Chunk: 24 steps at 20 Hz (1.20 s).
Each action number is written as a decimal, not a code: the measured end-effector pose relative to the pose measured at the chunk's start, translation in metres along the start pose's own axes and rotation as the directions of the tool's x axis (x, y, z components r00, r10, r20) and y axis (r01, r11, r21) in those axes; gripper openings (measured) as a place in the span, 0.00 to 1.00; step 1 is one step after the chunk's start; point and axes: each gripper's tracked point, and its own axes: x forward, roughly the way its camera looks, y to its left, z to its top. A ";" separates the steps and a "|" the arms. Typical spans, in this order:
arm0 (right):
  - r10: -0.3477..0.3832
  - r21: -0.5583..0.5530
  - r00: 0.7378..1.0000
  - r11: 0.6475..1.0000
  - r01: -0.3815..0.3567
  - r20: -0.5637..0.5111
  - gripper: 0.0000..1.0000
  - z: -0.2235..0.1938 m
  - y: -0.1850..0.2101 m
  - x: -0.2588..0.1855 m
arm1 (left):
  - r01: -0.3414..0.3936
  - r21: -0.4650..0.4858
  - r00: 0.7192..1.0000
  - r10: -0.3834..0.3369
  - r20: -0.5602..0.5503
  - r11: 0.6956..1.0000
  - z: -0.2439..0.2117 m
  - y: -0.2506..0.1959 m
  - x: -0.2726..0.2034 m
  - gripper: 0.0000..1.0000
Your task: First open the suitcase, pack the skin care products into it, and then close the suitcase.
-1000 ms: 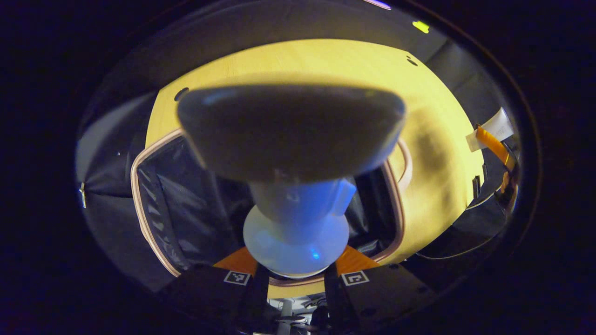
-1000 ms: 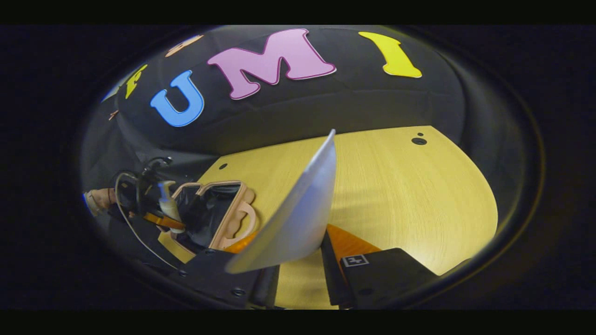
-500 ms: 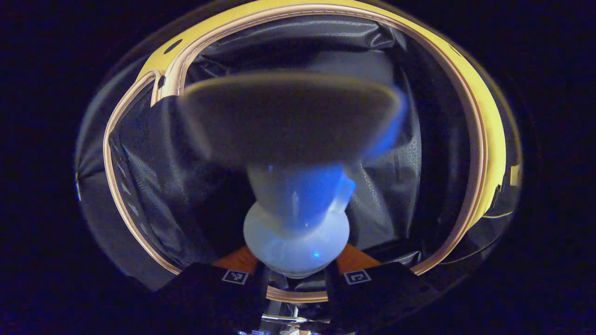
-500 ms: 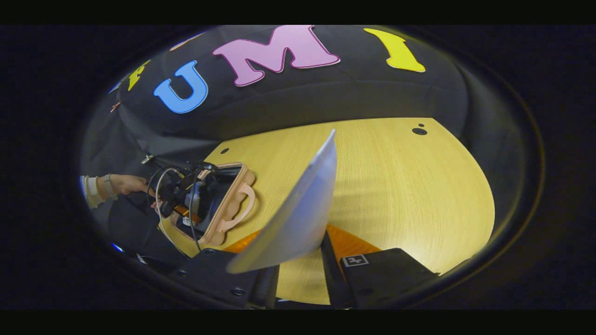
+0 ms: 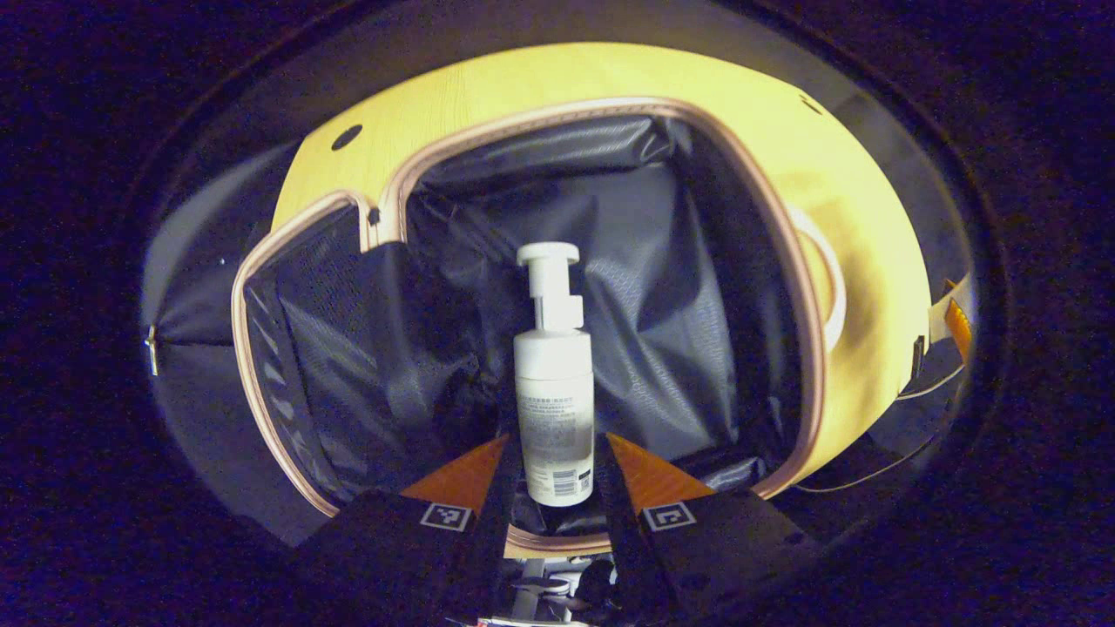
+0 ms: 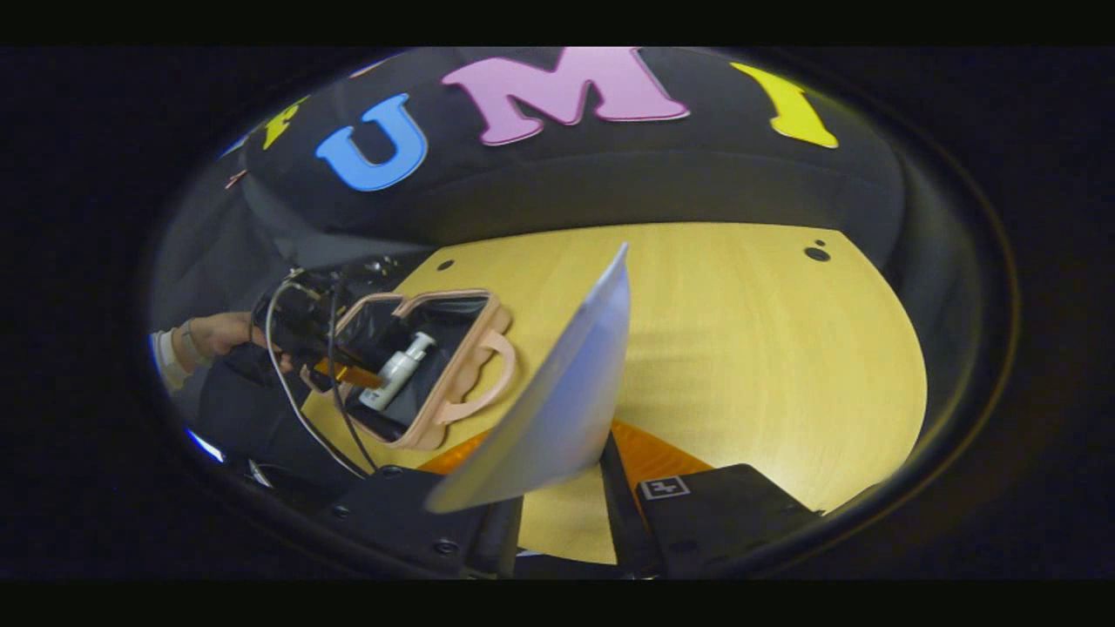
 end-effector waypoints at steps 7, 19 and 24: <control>0.215 0.028 0.970 0.977 -0.213 -0.114 0.53 0.011 0.118 0.056 | 0.070 -0.027 0.939 -0.057 0.340 0.997 -0.011 0.022 -0.111 0.56; 0.195 0.272 0.809 0.961 -0.045 -0.554 0.46 -0.078 0.186 0.191 | 0.129 -0.428 0.930 0.041 0.366 0.895 -0.165 0.169 -0.120 0.55; 0.127 0.289 0.822 0.956 0.048 -0.556 0.46 -0.080 0.179 0.198 | 0.164 -0.510 0.928 0.043 0.369 0.845 -0.194 0.190 -0.118 0.55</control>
